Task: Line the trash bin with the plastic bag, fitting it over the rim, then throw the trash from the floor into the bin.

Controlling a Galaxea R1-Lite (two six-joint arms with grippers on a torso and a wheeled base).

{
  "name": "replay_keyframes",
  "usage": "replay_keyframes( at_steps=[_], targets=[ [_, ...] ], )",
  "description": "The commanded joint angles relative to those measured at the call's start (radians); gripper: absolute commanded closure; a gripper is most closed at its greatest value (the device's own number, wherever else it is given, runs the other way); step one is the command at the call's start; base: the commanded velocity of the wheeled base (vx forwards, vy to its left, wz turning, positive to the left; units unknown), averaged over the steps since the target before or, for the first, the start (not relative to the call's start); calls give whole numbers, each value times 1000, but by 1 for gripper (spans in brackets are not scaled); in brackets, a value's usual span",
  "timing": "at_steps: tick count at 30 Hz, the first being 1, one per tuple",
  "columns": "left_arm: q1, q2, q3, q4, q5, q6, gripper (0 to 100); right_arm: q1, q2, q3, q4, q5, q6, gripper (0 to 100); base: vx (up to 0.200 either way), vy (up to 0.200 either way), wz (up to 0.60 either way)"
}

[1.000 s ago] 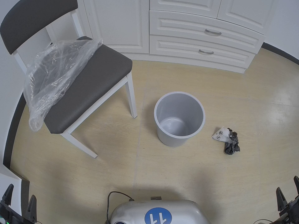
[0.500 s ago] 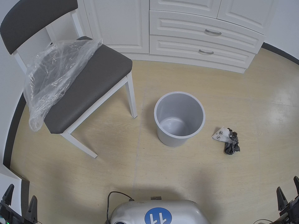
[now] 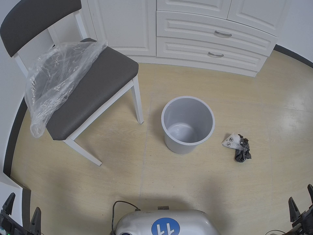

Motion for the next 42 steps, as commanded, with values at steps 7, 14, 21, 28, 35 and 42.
replay_keyframes(
  at_steps=[7,14,21,28,35,42],
  targets=[
    [2,-16,16,-4,-3,-12,0,-1,-16,18,-6,4,21,0,0,0,0],
    [2,-16,15,-5,55,-105,0,3,-9,-150,-35,3,277,0,0,0,0],
    [-3,-10,-113,-128,49,-173,0,5,30,-202,-18,3,173,0,0,0,0],
    [-61,70,-354,41,58,-206,0,5,191,-277,-32,6,170,0,0,0,0],
    [-87,280,-406,41,144,-153,0,-9,427,-397,-135,-2,173,0,0,0,0],
    [-75,539,-429,13,314,-21,0,-13,645,-535,-217,-30,171,0,0,0,0]
  ],
)
